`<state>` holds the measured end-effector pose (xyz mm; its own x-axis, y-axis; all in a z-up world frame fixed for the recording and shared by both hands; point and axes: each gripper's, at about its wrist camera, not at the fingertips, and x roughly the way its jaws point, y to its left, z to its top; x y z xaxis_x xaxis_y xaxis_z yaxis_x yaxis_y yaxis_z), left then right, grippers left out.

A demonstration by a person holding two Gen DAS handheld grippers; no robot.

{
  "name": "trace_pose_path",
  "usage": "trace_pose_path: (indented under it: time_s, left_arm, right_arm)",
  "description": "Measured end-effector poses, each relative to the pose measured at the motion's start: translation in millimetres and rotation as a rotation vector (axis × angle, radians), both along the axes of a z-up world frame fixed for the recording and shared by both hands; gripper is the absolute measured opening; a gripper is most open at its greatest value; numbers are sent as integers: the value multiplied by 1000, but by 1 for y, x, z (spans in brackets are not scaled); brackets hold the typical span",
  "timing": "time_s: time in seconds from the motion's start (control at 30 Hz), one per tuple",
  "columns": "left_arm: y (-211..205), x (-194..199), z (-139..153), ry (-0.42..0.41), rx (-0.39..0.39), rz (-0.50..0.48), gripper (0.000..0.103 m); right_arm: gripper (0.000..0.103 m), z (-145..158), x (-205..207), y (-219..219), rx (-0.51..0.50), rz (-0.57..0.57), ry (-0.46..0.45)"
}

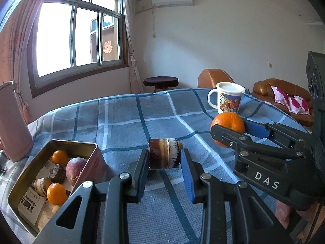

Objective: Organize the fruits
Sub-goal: 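Carry the orange with right tool while left tool carries the cylinder piece to the tin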

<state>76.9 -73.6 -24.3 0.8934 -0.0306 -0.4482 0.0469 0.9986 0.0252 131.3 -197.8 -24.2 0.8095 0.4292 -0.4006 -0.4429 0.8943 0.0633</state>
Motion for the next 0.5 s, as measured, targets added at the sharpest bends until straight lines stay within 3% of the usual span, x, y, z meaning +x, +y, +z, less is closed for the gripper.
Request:
trace_pose_path:
  time_s: [0.5]
  left_arm:
    - [-1, -12, 4, -58, 13, 8, 33]
  right_arm:
    - [49, 4, -11, 0, 4, 8, -60]
